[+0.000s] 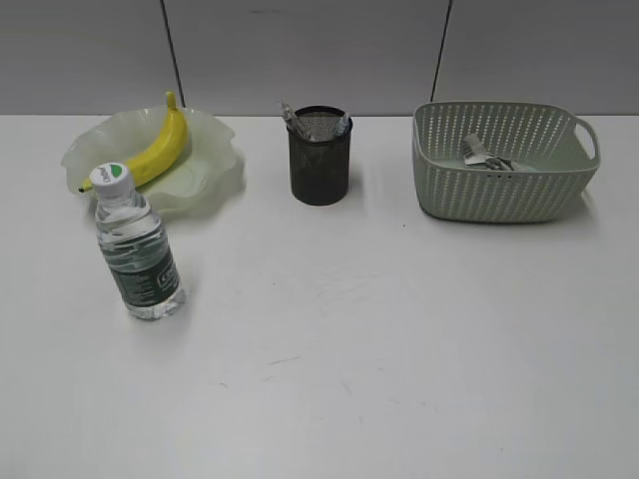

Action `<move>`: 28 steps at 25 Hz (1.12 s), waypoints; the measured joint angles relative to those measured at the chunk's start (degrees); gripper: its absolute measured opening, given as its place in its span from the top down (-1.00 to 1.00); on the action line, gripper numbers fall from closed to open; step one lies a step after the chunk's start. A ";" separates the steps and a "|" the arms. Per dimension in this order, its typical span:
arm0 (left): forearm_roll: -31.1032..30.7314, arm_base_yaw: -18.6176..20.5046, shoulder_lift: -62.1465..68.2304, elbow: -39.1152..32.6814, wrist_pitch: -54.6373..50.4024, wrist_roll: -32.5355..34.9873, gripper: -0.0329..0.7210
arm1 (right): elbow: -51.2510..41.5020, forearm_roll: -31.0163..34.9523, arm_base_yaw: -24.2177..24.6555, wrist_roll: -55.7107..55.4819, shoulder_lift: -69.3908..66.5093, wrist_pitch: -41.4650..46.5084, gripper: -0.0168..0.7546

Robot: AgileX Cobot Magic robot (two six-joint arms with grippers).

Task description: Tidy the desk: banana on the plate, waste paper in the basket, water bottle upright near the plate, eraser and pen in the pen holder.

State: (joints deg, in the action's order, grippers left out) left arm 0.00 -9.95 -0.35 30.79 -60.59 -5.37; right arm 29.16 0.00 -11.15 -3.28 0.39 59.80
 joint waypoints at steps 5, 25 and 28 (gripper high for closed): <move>0.00 8.23 0.00 0.00 0.05 0.00 0.15 | 0.00 0.00 6.01 0.00 0.00 0.00 -0.31; 0.30 8.76 0.00 0.00 0.16 0.00 0.27 | 0.00 0.00 7.24 0.00 0.00 0.00 -0.31; 0.30 8.76 0.00 0.00 0.16 0.00 0.27 | 0.00 0.00 7.39 0.06 0.00 0.00 -0.31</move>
State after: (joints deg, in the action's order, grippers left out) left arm 0.30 -1.19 -0.35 30.79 -60.43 -5.37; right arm 29.16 0.00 -3.76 -3.22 0.39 59.80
